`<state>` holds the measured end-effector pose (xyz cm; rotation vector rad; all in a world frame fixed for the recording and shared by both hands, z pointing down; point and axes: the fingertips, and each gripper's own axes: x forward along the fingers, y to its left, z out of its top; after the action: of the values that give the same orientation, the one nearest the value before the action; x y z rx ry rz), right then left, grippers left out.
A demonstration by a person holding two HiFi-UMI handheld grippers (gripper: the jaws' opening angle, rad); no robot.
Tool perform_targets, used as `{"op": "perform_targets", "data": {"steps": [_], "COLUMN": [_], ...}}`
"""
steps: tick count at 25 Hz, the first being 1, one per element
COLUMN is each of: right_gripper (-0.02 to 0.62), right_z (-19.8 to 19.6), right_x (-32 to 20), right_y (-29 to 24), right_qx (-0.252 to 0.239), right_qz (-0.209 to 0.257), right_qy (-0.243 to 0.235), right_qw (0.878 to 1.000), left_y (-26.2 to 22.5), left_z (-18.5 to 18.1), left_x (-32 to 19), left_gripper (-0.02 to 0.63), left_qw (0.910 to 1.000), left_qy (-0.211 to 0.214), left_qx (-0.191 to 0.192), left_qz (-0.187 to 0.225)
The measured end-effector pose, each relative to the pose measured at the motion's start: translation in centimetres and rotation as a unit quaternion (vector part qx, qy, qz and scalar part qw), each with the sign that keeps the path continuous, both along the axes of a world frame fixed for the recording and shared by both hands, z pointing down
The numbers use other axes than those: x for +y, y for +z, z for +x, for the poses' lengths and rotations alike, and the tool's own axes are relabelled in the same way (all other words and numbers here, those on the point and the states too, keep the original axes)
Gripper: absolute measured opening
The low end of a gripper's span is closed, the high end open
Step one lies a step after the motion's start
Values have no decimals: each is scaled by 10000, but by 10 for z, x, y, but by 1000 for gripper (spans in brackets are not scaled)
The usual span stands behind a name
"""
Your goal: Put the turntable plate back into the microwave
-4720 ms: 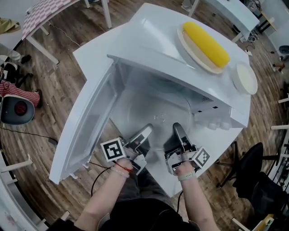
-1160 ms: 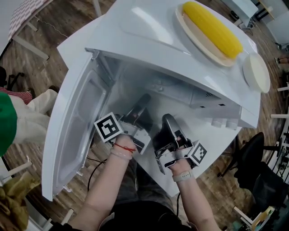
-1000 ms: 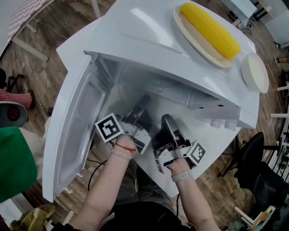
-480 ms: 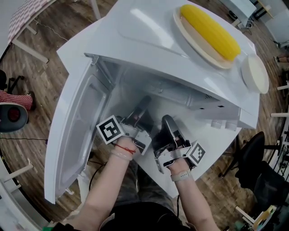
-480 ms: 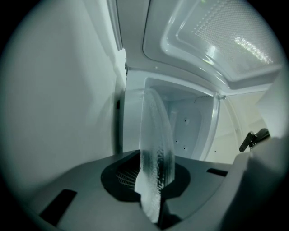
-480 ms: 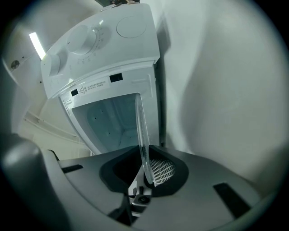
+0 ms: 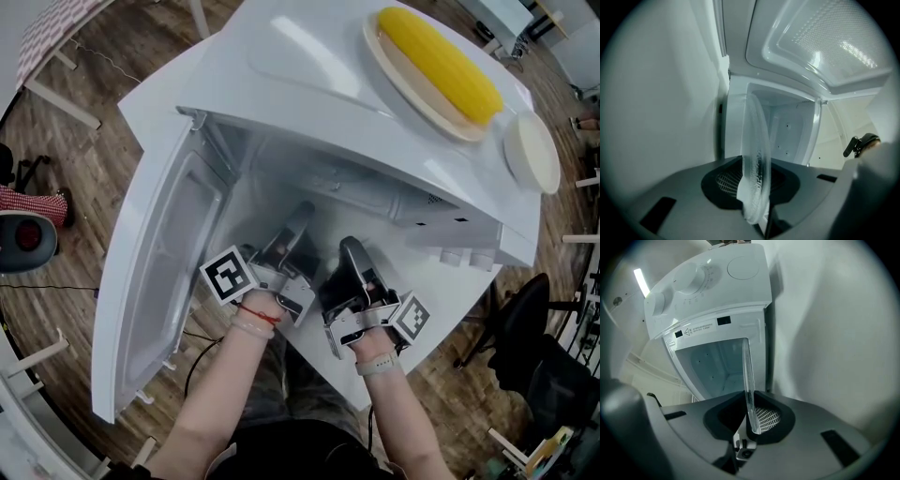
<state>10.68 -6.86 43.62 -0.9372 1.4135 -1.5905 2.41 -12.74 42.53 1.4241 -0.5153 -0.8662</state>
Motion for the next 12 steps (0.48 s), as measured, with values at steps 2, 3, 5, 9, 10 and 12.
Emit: {"op": "perform_targets", "data": {"steps": [2,3,5,9,10,12], "right_gripper": [57,57,57,58,58,58], "right_z": [0,0,1,0,0,0], "right_x": [-1,-2,-6,-11,-12,-12], "right_y": [-1,-2,-5,-7,-7,-6], "right_qx": [27,48,86,91,81,54], "right_qz": [26,47,99,149,148,131], "right_qy": [-6,-11,-20,-14,-6,21], "right_qw": [10000,10000,9999,9998,9999,9999], "left_y": [0,-1,-1,0,0,0], "left_z": [-1,-1,-1,-1,-1,0], "left_x": [4,6,9,12,12,13], "left_gripper": [75,75,75,75,75,75], "left_qw": [10000,10000,10000,10000,10000,9999], "left_qy": [17,32,50,71,89,140], "left_qx": [2,5,7,1,-1,-23], "left_qz": [25,38,40,31,42,85]}}
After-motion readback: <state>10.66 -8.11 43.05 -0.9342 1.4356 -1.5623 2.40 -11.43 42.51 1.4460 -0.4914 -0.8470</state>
